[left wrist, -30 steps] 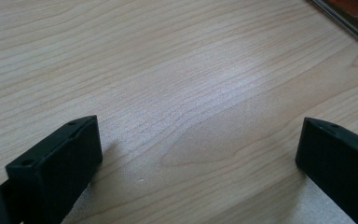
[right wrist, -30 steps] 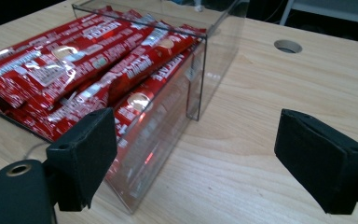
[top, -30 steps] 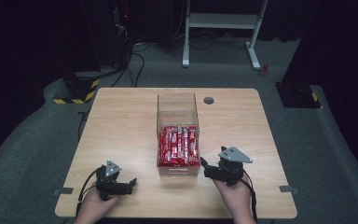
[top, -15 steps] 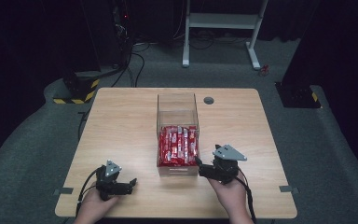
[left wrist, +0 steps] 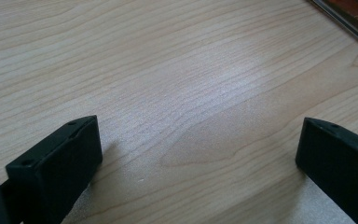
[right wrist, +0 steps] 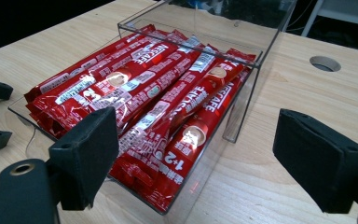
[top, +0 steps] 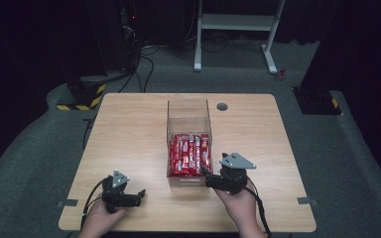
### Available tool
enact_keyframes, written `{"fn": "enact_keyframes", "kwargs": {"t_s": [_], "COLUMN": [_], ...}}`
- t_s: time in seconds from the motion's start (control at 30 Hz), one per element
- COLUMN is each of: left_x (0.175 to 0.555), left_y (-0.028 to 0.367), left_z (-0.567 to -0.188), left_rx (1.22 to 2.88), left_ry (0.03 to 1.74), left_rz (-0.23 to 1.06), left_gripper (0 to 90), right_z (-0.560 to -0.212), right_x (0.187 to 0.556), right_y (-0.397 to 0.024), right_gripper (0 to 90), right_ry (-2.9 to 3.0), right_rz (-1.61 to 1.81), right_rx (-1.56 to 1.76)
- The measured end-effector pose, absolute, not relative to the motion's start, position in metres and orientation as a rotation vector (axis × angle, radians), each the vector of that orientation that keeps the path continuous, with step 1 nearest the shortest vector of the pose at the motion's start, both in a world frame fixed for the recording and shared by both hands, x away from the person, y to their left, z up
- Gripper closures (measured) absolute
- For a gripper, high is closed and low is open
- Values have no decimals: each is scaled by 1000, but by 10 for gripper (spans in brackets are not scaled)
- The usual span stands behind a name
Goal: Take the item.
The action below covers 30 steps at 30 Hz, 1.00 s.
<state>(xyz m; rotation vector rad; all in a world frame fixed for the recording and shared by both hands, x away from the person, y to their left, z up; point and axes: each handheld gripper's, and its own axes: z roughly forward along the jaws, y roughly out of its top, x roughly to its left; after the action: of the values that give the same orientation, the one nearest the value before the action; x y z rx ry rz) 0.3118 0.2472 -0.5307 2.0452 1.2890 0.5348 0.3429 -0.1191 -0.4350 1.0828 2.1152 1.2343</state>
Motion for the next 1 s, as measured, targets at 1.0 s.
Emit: {"fn": "enact_keyframes", "kwargs": {"t_s": [1.0], "left_x": [312], "left_y": [247], "left_z": [-531], "left_rx": [2045], "left_ry": [1289], "left_rz": [535], "left_gripper": [6], "right_z": [-436], "right_x": [343], "right_y": [-99], "right_gripper": [427], "right_ry": [2143], "right_rz": [1225], "right_rx": [1090]}}
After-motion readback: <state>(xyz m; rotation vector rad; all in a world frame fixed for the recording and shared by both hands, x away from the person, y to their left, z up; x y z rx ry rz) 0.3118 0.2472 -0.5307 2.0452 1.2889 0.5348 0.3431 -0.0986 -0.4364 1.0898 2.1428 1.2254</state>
